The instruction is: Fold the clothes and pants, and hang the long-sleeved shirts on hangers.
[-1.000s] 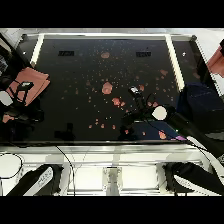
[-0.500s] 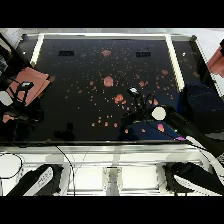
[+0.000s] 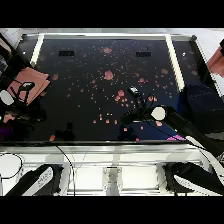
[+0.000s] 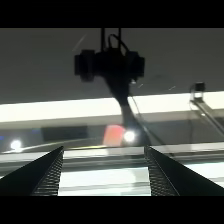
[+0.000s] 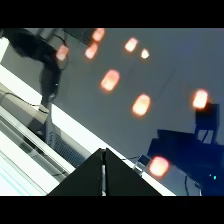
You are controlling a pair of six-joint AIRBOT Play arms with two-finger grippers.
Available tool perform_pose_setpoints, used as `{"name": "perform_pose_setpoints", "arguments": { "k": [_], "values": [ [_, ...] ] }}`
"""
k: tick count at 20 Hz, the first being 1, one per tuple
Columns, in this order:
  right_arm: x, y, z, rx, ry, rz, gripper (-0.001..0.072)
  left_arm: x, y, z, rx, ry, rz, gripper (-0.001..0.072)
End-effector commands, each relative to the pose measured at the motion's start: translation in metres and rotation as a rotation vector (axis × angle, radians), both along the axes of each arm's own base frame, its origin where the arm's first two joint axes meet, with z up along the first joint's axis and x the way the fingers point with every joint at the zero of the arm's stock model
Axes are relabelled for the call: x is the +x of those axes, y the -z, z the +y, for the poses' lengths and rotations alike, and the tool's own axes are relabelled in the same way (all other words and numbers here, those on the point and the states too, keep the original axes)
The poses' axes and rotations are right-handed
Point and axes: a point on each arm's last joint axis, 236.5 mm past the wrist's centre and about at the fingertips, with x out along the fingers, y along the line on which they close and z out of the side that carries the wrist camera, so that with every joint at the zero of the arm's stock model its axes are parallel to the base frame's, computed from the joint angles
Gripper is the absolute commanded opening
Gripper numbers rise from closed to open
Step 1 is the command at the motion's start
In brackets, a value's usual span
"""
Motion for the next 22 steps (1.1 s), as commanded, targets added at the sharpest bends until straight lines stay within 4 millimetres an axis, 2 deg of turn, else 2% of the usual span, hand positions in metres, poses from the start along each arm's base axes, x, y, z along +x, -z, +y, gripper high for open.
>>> {"name": "perform_pose_setpoints", "arguments": {
  "k": [1, 3, 5, 8, 11, 13, 15, 18, 19, 22],
  "values": [
    [0.0, -0.001, 0.001, 0.014, 0.021, 0.013, 0.0009, 0.005, 0.0, -0.024, -0.105, -0.013, -0.013, 0.0576],
    [0.0, -0.001, 0.001, 0.015, 0.022, 0.013, 0.001, 0.019, -0.005, -0.041, -0.184, -0.028, -0.072, 0.0565],
    [0.0, -0.002, 0.003, 0.023, 0.025, 0.018, 0.0009, 0.029, -0.008, -0.043, -0.198, -0.049, -0.112, 0.0565],
    [-0.001, -0.003, 0.005, 0.039, 0.031, 0.028, 0.001, 0.045, -0.01, -0.024, -0.116, -0.048, -0.186, 0.0564],
    [-0.001, -0.004, 0.006, 0.045, 0.033, 0.031, 0.0009, 0.062, -0.015, -0.014, -0.083, -0.064, -0.262, 0.0564],
    [-0.001, -0.004, 0.006, 0.044, 0.032, 0.03, 0.001, 0.063, -0.015, -0.004, -0.037, -0.054, -0.268, 0.0563],
    [-0.001, -0.004, 0.006, 0.045, 0.033, 0.028, 0.0009, 0.062, -0.011, 0.019, 0.073, -0.022, -0.252, 0.0563],
    [-0.001, -0.004, 0.006, 0.044, 0.033, 0.028, 0.001, 0.086, -0.005, 0.07, 0.309, 0.061, -0.283, 0.0566],
    [-0.001, -0.004, 0.006, 0.044, 0.032, 0.027, 0.001, 0.091, 0.004, 0.085, 0.385, 0.107, -0.259, 0.0567],
    [-0.001, -0.004, 0.006, 0.044, 0.032, 0.028, 0.001, 0.084, 0.029, 0.14, 0.636, 0.231, -0.072, 0.0568]
  ]
}}
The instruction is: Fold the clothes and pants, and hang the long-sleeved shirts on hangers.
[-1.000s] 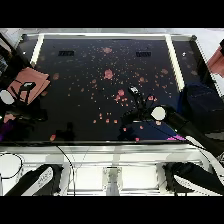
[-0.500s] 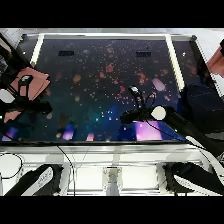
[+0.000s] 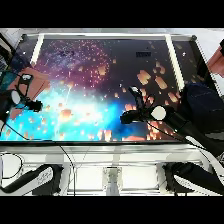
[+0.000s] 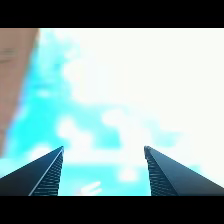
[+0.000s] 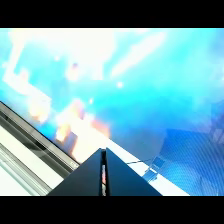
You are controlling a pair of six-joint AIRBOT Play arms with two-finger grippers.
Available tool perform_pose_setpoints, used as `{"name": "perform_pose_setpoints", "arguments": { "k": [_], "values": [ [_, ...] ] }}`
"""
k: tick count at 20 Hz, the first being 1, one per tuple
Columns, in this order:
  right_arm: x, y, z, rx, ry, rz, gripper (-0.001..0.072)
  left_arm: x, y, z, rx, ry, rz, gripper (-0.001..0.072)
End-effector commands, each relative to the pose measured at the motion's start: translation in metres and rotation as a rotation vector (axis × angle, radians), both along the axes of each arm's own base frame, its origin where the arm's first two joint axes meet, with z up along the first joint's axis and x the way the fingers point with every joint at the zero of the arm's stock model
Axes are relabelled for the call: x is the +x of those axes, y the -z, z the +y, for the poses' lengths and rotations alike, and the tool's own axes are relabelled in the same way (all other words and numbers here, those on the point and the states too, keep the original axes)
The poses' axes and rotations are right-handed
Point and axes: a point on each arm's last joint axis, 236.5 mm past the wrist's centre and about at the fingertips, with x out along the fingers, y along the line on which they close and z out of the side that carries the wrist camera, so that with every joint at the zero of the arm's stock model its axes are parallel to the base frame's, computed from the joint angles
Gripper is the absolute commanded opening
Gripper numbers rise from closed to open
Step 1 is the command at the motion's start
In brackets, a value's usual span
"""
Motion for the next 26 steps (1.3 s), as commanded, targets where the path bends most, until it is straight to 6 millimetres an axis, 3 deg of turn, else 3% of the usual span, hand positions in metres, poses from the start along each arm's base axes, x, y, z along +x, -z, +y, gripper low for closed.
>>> {"name": "perform_pose_setpoints", "arguments": {
  "k": [1, 5, 11, 13, 16, 18, 26],
  "values": [
    [0.0, 0.0, 0.0, -0.001, -0.002, 0.0, 0.001, 0.004, 0.009, 0.07, 0.357, 0.091, 0.142, 0.0568],
    [0.0, 0.0, 0.0, -0.001, -0.002, 0.0, 0.0009, -0.003, 0.026, 0.103, 0.451, 0.103, 0.235, 0.0568],
    [0.0, 0.0, 0.0, -0.001, -0.002, 0.001, 0.001, -0.051, 0.054, 0.162, 0.399, -0.065, 0.303, 0.0567],
    [-0.001, 0.0, 0.001, 0.003, -0.001, 0.003, 0.001, -0.053, 0.056, 0.173, 0.39, -0.079, 0.275, 0.0567],
    [-0.001, -0.001, 0.002, 0.012, 0.003, 0.009, 0.001, -0.037, 0.056, 0.174, 0.378, -0.063, 0.19, 0.056],
    [-0.002, -0.002, 0.004, 0.026, 0.008, 0.017, 0.001, -0.03, 0.06, 0.17, 0.357, -0.06, 0.158, 0.0456],
    [-0.003, -0.005, 0.008, 0.048, 0.017, 0.029, 0.0009, -0.024, 0.081, 0.162, 0.308, -0.051, 0.158, 0.0457]
  ]
}}
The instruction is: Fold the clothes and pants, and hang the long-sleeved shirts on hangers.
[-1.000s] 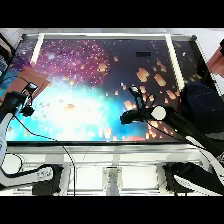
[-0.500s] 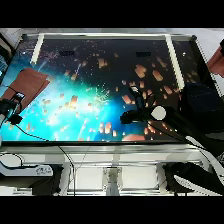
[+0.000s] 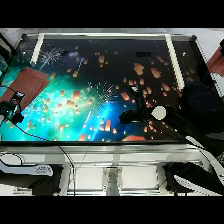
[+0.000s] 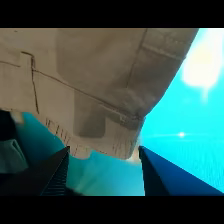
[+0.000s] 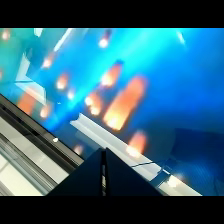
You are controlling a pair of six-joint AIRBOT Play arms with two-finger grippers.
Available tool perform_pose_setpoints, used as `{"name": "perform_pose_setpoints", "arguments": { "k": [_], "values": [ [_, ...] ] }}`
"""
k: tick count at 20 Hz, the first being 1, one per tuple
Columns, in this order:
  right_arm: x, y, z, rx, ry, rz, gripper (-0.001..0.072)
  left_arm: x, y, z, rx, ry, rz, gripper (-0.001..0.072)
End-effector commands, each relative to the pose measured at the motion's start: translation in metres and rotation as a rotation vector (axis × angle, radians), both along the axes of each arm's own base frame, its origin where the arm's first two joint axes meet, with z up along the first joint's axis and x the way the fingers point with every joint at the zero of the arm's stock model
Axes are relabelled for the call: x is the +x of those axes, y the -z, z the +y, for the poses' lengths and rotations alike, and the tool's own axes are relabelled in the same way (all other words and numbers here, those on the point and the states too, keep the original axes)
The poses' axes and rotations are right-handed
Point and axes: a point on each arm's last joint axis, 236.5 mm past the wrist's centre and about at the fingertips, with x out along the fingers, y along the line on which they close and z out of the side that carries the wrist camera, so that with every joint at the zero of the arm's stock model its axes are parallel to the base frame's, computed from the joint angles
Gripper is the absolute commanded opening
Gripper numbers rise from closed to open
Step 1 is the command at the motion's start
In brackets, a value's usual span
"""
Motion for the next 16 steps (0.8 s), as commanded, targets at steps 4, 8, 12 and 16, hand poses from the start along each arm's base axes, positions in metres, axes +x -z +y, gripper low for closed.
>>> {"name": "perform_pose_setpoints", "arguments": {
  "k": [4, 8, 12, 16],
  "values": [
    [0.0, 0.0, 0.001, 0.005, 0.002, 0.004, 0.001, 0.018, 0.004, -0.009, -0.022, 0.043, -0.048, 0.0451],
    [0.0, 0.0, 0.001, 0.005, 0.002, 0.004, 0.0009, 0.024, 0.002, -0.01, -0.022, 0.057, -0.067, 0.0072],
    [0.002, -0.006, 0.001, 0.002, -0.008, -0.012, 0.0009, 0.042, -0.037, -0.013, 0.006, -0.038, -0.138, 0.003],
    [0.015, -0.031, -0.009, -0.116, -0.112, -0.123, 0.0009, 0.114, -0.163, -0.09, 0.027, 0.167, -0.301, 0.003]
  ]
}}
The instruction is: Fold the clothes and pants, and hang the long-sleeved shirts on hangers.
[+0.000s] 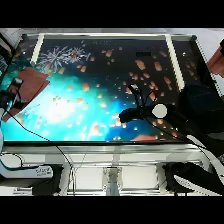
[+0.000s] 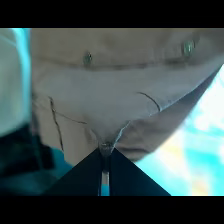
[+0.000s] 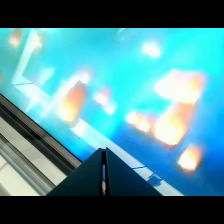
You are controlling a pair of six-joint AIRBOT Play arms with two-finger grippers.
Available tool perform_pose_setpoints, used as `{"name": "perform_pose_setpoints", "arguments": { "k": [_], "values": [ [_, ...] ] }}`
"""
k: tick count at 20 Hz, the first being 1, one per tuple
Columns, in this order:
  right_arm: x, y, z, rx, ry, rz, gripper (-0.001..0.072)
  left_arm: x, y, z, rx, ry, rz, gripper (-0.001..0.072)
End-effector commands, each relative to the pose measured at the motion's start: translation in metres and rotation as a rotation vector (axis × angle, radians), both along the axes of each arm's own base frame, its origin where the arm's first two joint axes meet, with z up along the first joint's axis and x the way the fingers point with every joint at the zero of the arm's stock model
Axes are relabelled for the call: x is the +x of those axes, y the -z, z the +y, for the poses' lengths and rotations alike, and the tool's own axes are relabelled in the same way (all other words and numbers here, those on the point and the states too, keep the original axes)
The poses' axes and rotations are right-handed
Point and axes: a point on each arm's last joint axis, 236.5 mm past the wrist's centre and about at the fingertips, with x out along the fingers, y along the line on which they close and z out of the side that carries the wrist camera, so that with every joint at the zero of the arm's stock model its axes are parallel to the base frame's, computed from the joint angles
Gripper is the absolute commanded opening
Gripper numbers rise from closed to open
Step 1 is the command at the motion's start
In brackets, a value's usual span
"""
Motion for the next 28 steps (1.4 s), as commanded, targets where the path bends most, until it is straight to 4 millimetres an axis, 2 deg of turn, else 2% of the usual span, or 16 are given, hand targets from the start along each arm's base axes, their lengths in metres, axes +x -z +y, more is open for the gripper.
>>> {"name": "perform_pose_setpoints", "arguments": {
  "k": [1, 2, 3, 4, 6, 8, 9, 10, 12, 14, 16, 19, 22, 24, 26, 28],
  "values": [
    [0.011, -0.021, -0.015, -0.132, -0.092, -0.099, 0.0011, 0.049, -0.101, -0.095, -0.099, 0.166, -0.161, 0.0029],
    [0.015, -0.031, -0.02, -0.172, -0.128, -0.136, 0.0074, 0.06, -0.126, -0.144, -0.203, 0.259, -0.195, 0.0029],
    [0.017, -0.043, -0.022, -0.206, -0.177, -0.182, 0.0181, 0.064, -0.15, -0.202, -0.325, 0.378, -0.204, 0.0029],
    [0.017, -0.054, -0.023, -0.226, -0.23, -0.225, 0.0221, 0.059, -0.169, -0.257, -0.422, 0.508, -0.175, 0.003],
    [0.007, -0.066, -0.028, -0.267, -0.349, -0.288, 0.0232, 0.025, -0.197, -0.359, -0.522, 0.804, -0.049, 0.0029],
    [-0.013, -0.057, -0.04, -0.318, -0.441, -0.257, 0.0272, -0.023, -0.206, -0.424, -0.546, 0.973, 0.092, 0.0029],
    [-0.024, -0.048, -0.046, -0.338, -0.469, -0.228, 0.0292, -0.052, -0.204, -0.448, -0.549, 1.042, 0.18, 0.003],
    [-0.033, -0.039, -0.053, -0.354, -0.481, -0.201, 0.0356, -0.08, -0.199, -0.47, -0.548, 1.108, 0.264, 0.0029],
    [-0.052, -0.02, -0.065, -0.376, -0.498, -0.144, 0.0425, -0.121, -0.192, -0.503, -0.537, 1.195, 0.367, 0.0029],
    [-0.066, -0.009, -0.077, -0.399, -0.494, -0.106, 0.0457, -0.134, -0.189, -0.521, -0.496, 1.232, 0.387, 0.0029],
    [-0.072, -0.007, -0.089, -0.427, -0.469, -0.099, 0.0457, -0.135, -0.182, -0.526, -0.489, 1.207, 0.4, 0.003],
    [-0.068, -0.017, -0.096, -0.43, -0.395, -0.128, 0.0463, -0.12, -0.17, -0.535, -0.523, 1.134, 0.381, 0.0031],
    [-0.067, -0.028, -0.076, -0.316, -0.298, -0.11, 0.0599, -0.104, -0.157, -0.553, -0.584, 1.045, 0.333, 0.003],
    [-0.067, -0.036, -0.059, -0.219, -0.244, -0.086, 0.0599, -0.097, -0.149, -0.562, -0.604, 1.013, 0.322, 0.003],
    [-0.056, -0.046, -0.043, -0.137, -0.157, -0.104, 0.0597, -0.089, -0.148, -0.568, -0.629, 0.983, 0.285, 0.003],
    [-0.044, -0.053, -0.016, -0.047, -0.092, -0.18, 0.0585, -0.072, -0.153, -0.567, -0.626, 0.933, 0.203, 0.003]
  ]
}}
